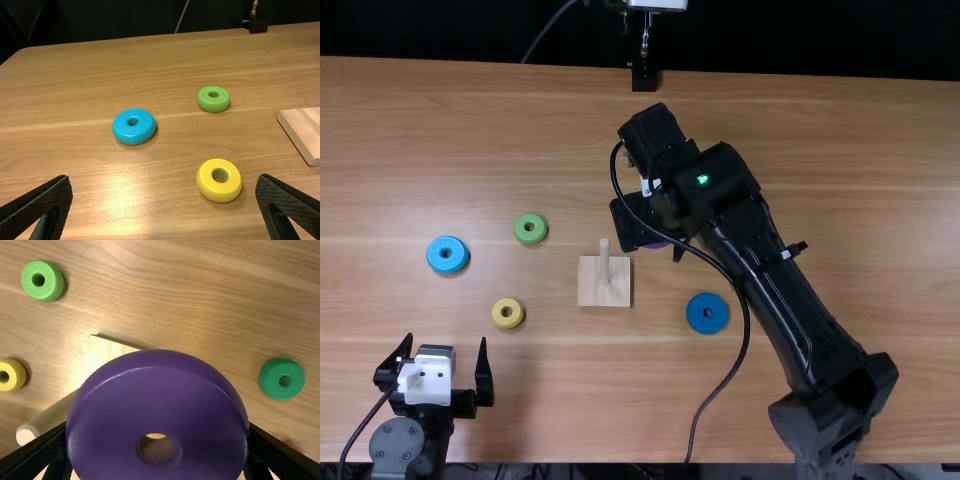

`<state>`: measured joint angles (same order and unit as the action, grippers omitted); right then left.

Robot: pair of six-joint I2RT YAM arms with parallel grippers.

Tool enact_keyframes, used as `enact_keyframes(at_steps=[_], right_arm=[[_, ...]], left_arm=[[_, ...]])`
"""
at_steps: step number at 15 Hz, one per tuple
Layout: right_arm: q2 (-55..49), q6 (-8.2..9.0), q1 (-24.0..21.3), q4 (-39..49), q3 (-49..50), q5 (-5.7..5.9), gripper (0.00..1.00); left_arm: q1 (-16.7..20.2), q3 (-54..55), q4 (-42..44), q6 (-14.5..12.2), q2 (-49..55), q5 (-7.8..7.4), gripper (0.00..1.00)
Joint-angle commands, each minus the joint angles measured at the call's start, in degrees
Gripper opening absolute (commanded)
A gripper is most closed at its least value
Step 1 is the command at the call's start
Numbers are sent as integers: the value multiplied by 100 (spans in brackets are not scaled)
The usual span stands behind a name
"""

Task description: Build the Hanoi tower: stack the rings onto the peg from bottom to top in this color order: purple, dark blue, light blue, dark green, light green, yellow, orange.

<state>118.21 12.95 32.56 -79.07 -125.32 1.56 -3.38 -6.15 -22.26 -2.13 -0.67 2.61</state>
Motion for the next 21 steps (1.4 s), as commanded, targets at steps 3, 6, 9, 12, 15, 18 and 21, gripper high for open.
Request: enact_keyframes(at_steps=[3,6,9,12,15,18,21], right_arm=[[-316,-29,445,-199,-555,34,12],[-290,-19,682,-358,-863,34,12],[-237,55,840,-347,-872,34,12],[-44,55,831,-315,-880,34,12],[123,44,840,-263,-889,34,12],[272,66,910,-221,-898,34,12],[422,66,910,-73,-898,34,12]], left_arm=[[-5,615,-442,-19,67,13,100],[-5,615,-442,-19,67,13,100],[-5,615,-442,-19,67,13,100],[-5,615,-442,-19,67,13,100],[-5,615,-442,-19,67,13,100],[-5,615,-442,-19,67,13,100],[-5,615,-442,-19,67,13,100]])
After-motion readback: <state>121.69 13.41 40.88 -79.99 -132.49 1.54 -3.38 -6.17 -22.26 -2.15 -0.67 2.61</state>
